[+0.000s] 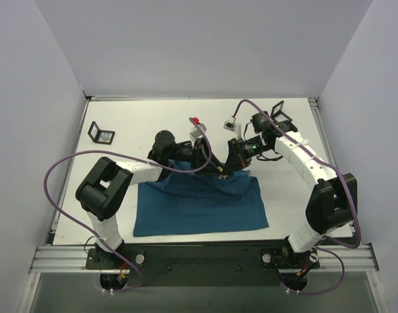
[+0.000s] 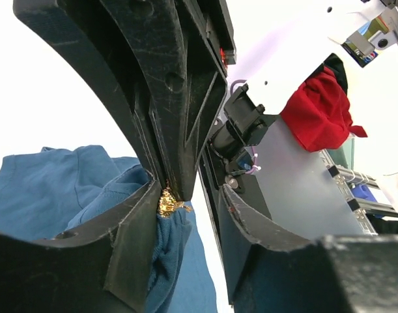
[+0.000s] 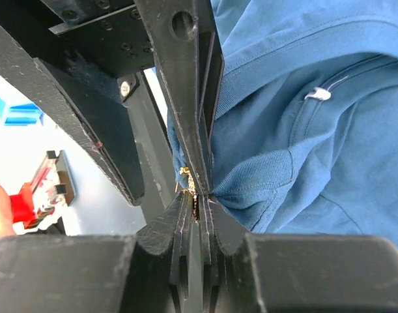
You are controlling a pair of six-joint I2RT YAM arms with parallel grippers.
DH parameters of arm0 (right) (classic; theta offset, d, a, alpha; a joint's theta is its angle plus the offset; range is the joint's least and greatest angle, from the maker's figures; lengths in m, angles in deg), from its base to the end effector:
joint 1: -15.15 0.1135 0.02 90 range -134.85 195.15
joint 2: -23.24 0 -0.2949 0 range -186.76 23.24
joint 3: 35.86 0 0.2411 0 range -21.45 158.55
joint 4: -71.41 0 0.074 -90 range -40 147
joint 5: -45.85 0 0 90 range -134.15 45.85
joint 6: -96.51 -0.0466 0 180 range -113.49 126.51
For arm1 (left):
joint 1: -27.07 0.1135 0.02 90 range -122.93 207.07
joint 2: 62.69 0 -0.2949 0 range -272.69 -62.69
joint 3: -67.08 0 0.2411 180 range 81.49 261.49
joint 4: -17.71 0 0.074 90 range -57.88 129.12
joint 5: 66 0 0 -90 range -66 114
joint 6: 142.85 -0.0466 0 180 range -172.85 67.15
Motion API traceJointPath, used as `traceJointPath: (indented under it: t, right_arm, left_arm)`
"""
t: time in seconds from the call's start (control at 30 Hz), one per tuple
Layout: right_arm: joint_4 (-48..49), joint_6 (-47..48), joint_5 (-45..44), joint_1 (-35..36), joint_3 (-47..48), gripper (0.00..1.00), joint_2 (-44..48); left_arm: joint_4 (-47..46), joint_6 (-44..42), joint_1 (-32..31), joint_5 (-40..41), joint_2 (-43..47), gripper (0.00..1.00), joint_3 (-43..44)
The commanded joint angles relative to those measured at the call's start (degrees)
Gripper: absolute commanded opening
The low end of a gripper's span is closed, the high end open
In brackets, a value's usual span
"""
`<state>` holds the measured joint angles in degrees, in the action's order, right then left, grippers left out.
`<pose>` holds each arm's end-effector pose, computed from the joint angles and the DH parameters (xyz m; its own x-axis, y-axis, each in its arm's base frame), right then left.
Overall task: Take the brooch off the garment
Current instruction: Open the brooch over the flattened clothing.
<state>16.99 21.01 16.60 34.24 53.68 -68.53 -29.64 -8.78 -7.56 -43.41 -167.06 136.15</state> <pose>0.2922 0.1441 0.3180 -0.6107 -0.3408 -0.7147 -0.7912 0.2268 0.5680 0.2881 -0.2513 0.2790 -0.5452 0.0518 -0.8367 0.8101 -0.2241 -0.5417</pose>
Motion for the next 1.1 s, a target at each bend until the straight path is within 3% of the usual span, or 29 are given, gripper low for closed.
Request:
traceJointPath:
  t: [0.0,0.07,0.2,0.27,0.7,0.73,0.83,0.87,0.93,1.07]
  right_arm:
    - [3.54,-0.09,-7.56,-1.34,2.38,0.00,0.89]
    - [3.53,-0.61,-8.54,-1.51,3.00,0.00,1.41]
    - [3.53,-1.23,-10.12,-1.51,3.62,0.00,1.68]
    - [3.53,-1.32,-11.18,-1.43,3.70,0.00,1.59]
    - [4.94,-2.02,-18.30,0.15,3.00,0.00,3.00]
    - [5.11,-2.11,-18.65,0.42,3.09,0.00,3.00]
    - [5.29,-2.20,-19.79,1.30,3.44,0.00,2.73]
    - [5.29,-2.20,-20.06,1.47,3.53,0.00,2.56]
    - [5.29,-2.37,-20.76,2.00,3.79,0.00,2.38]
    - [5.90,-3.16,-22.69,2.27,4.40,0.00,1.94]
  left_arm:
    - [-3.32,-0.99,0.70,-5.09,2.68,0.50,0.54]
    - [2.49,-8.95,1.23,-4.39,3.56,0.51,0.37]
    - [25.82,-26.73,1.06,-1.50,6.02,0.53,1.94]
    - [33.07,-33.58,0.97,-0.18,6.55,0.53,2.56]
    - [39.61,-39.15,0.71,6.33,6.12,0.50,4.06]
    - [39.78,-39.41,0.53,6.77,6.03,0.48,4.14]
    - [41.54,-41.08,-0.70,7.47,5.59,0.31,4.76]
    - [42.41,-41.17,-0.96,7.91,5.24,0.16,5.02]
    - [42.77,-41.26,-1.58,8.09,4.80,0.02,5.46]
    - [42.86,-41.09,-1.75,8.44,4.80,0.00,5.64]
